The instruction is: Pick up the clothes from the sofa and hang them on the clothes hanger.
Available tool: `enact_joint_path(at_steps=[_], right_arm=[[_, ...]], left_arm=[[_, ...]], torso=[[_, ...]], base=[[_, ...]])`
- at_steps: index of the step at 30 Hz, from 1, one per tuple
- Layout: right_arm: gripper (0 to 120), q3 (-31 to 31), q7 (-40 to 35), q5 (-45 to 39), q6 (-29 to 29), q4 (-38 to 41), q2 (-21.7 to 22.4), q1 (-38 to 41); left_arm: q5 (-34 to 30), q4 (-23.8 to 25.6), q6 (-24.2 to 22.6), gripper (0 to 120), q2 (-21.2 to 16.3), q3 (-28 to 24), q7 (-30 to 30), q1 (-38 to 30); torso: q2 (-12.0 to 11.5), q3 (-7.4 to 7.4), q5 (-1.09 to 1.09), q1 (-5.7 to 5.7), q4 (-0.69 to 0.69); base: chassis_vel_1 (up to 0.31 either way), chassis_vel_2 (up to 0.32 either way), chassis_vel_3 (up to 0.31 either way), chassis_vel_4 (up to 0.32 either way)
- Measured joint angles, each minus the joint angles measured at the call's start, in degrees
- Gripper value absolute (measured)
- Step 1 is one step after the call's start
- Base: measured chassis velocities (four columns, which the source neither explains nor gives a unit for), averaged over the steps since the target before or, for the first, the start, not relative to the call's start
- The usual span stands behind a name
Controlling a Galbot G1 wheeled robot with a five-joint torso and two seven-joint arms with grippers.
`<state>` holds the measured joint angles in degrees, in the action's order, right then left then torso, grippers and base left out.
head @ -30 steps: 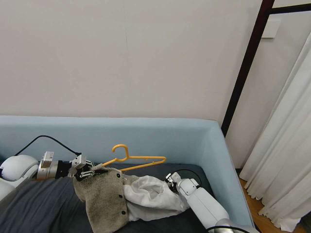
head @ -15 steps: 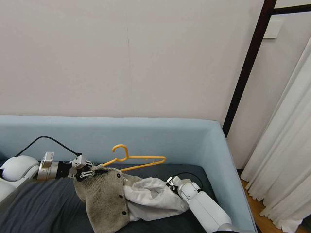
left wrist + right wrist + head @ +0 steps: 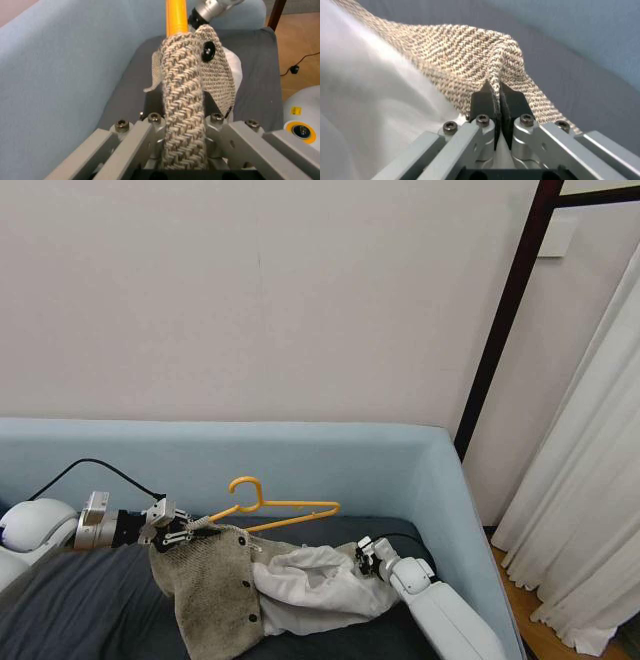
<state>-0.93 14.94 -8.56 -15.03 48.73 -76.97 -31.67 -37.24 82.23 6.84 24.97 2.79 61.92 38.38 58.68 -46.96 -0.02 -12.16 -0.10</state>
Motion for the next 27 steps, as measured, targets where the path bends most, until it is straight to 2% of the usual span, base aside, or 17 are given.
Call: enact_joint_path(at_steps=[13, 15, 17, 18, 21, 25, 27], right_arm=[[0, 2.17, -2.18, -11.61, -1.99, 14.29, 5.82, -3.29], [0, 3.33, -5.68, -19.66, -2.6, 21.61, 7.95, -4.38], [0, 3.65, -6.87, -22.28, -2.59, 23.92, 8.6, -4.68], [0, 4.12, -8.86, -25.82, -2.24, 27.24, 9.58, -5.14], [0, 4.72, -11.11, -28.89, -1.37, 30.85, 10.6, -5.57], [0, 6.17, -15.88, -36.0, 2.47, 39.6, 12.4, -6.66], [0, 6.35, -16.24, -36.77, 2.92, 40.49, 12.49, -6.8]], left_arm=[[-0.24, -1.5, 0.66, 7, 0.72, -0.01, 0.56, -0.17], [-1.43, -1.68, 0.84, 7, 1.44, -0.22, 0.72, -0.18], [-1.77, -1.7, 0.88, 7, 1.68, -0.32, 0.8, -0.23], [-2.08, -1.87, 0.97, 7, 2.02, -0.56, 1.08, -0.51], [-2.19, -2.22, 1.14, 7, 2.36, -0.99, 1.53, -1.01], [-1.84, -3.18, 1.35, 7, 2.75, -2.6, 3.25, -2.92], [-1.61, -3.36, 1.41, 7, 2.82, -2.77, 3.44, -3.2]], torso=[[0.01, 0.02, 0.02, 0.0, 0.01], [0.01, 0.02, 0.02, 0.0, 0.01], [0.01, 0.02, 0.02, 0.0, 0.01], [0.01, 0.02, 0.02, 0.0, 0.01], [0.01, 0.02, 0.02, 0.01, 0.01], [0.02, 0.02, 0.02, 0.01, 0.01], [0.01, 0.02, 0.02, 0.01, 0.01]], base=[[0.0, 0.0, 0.0, 0.0], [0.0, 0.0, 0.0, 0.0], [0.0, 0.0, 0.0, 0.0], [0.0, 0.0, 0.0, 0.0], [0.0, 0.0, 0.0, 0.0], [0.0, 0.0, 0.0, 0.0], [0.0, 0.0, 0.0, 0.0]])
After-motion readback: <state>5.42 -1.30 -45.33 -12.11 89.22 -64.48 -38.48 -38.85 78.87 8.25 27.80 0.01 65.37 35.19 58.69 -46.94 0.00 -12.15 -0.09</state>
